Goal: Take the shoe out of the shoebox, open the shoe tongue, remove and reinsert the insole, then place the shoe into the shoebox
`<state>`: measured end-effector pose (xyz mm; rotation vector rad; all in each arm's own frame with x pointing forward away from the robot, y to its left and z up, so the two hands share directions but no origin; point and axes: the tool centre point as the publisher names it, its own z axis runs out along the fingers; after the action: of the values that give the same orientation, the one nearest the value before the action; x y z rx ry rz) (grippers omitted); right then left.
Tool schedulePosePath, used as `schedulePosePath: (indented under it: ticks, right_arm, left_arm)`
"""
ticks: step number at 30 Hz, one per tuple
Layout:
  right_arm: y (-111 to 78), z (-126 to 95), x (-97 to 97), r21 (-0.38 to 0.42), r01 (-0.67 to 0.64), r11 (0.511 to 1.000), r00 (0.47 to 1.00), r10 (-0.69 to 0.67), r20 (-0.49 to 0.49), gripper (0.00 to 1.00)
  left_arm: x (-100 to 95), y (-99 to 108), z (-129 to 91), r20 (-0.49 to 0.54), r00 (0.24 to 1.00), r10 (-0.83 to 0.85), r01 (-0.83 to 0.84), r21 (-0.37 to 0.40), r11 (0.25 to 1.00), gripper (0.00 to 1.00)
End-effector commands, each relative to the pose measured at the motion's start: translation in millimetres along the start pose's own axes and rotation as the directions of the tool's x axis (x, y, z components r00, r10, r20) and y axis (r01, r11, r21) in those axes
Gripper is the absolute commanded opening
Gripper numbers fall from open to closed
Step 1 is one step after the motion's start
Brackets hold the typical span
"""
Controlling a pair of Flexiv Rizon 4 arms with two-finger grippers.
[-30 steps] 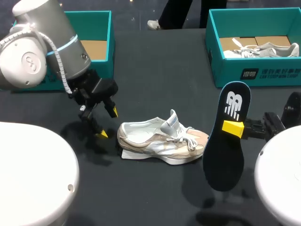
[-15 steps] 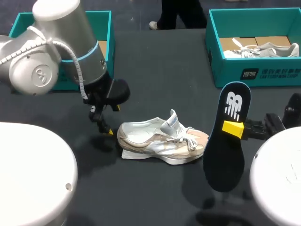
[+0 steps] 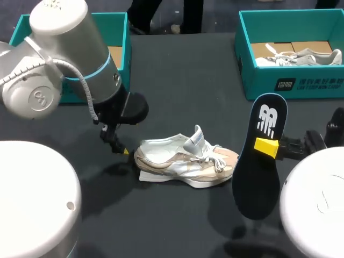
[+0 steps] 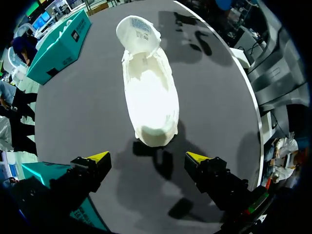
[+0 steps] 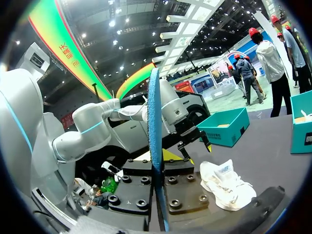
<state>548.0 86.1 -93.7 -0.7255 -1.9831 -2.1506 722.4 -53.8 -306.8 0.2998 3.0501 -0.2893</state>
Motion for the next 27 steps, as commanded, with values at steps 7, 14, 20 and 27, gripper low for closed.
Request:
schedulePosePath:
  ticks: [7,14,20,27]
  right_arm:
    - [0.3,-0.1,7.6,0.002,0.001,1.000,0.987,-0.001,0.160,0.00]
    - [0.3,-0.1,7.6,0.002,0.001,1.000,0.987,-0.001,0.160,0.00]
    - [0.3,-0.1,7.6,0.002,0.001,1.000,0.987,-0.001,0.160,0.00]
    - [0.3,-0.1,7.6,0.002,0.001,1.000,0.987,-0.001,0.160,0.00]
  left_arm:
    - [-1.6,-12.3,-1.7,0.003,1.000,-0.002,0.002,-0.033,0.999,1.00]
    - [-25.5,-40.6,-14.6,0.024,0.999,0.040,-0.039,-0.053,0.998,1.00]
    - [-43.2,-75.1,-2.8,0.025,0.997,0.067,-0.065,-0.050,0.997,1.00]
    - [-46.0,-88.8,7.3,0.031,0.997,0.070,-0.068,-0.049,0.996,1.00]
